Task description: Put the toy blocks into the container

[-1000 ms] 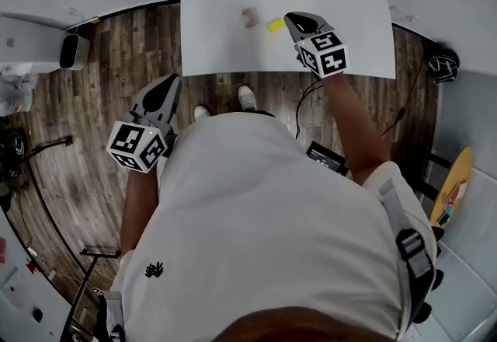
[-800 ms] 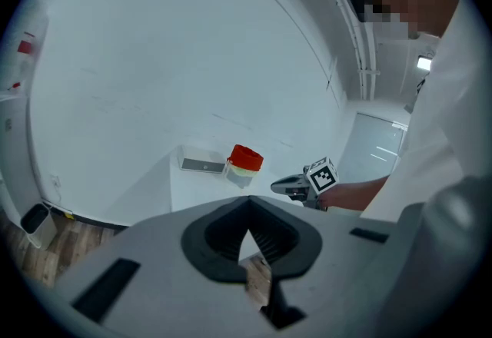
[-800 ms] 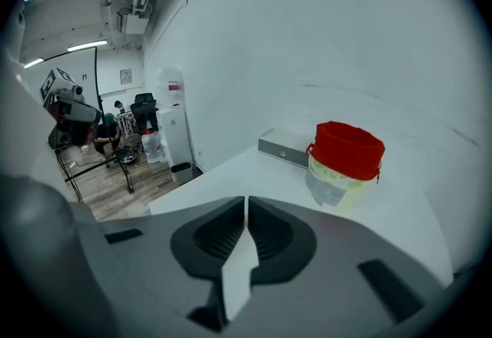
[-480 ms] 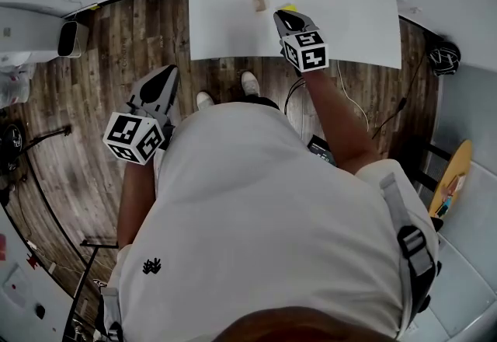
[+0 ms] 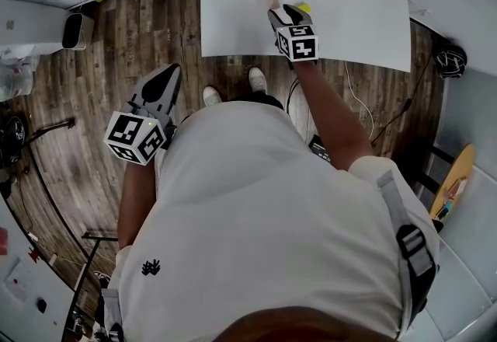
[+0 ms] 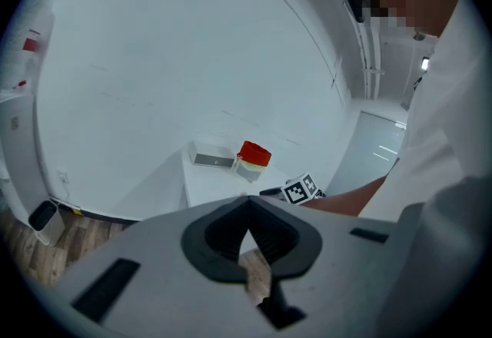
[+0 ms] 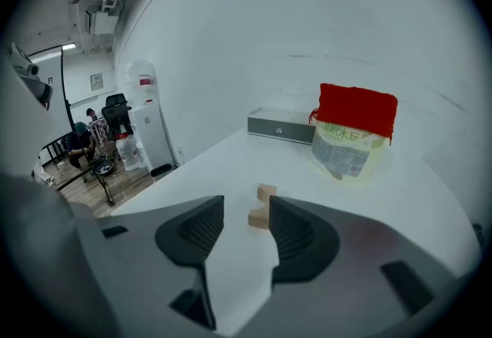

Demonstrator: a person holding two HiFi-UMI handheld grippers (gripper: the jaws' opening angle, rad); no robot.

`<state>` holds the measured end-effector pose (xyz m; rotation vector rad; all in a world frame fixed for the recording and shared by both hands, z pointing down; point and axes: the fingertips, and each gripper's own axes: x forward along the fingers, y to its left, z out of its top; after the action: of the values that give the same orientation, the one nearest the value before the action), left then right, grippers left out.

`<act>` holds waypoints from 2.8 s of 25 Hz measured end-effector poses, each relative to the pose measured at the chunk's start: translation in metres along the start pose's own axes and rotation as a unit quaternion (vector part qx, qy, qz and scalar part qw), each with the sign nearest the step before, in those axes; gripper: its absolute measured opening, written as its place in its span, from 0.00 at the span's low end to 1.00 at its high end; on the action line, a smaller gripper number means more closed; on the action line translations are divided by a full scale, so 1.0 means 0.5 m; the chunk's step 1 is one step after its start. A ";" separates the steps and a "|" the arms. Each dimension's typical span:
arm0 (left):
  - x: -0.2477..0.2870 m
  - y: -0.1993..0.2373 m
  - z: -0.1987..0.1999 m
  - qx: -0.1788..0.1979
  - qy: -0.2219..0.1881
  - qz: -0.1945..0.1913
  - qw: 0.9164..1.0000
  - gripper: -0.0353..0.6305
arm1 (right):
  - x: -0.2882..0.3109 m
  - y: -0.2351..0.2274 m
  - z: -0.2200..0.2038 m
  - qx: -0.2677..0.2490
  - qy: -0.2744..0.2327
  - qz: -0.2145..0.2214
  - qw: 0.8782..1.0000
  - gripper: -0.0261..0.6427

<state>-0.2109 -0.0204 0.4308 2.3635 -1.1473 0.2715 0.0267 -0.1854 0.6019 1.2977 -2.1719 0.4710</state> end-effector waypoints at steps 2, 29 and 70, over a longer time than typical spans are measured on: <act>-0.003 0.006 -0.001 -0.001 0.003 0.002 1.000 0.06 | 0.018 -0.006 -0.008 0.004 0.006 -0.010 1.000 0.34; -0.005 0.004 -0.005 0.000 0.010 0.015 1.000 0.06 | 0.086 -0.030 -0.057 0.002 0.064 -0.020 0.998 0.23; 0.177 -0.119 0.069 0.019 -0.030 0.030 0.999 0.06 | -0.063 -0.390 0.339 -0.101 0.018 0.062 0.993 0.23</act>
<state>-0.1104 -0.0672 0.4146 2.3873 -1.2534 0.2454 0.1624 -0.3495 0.4523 1.0421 -2.2144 0.3120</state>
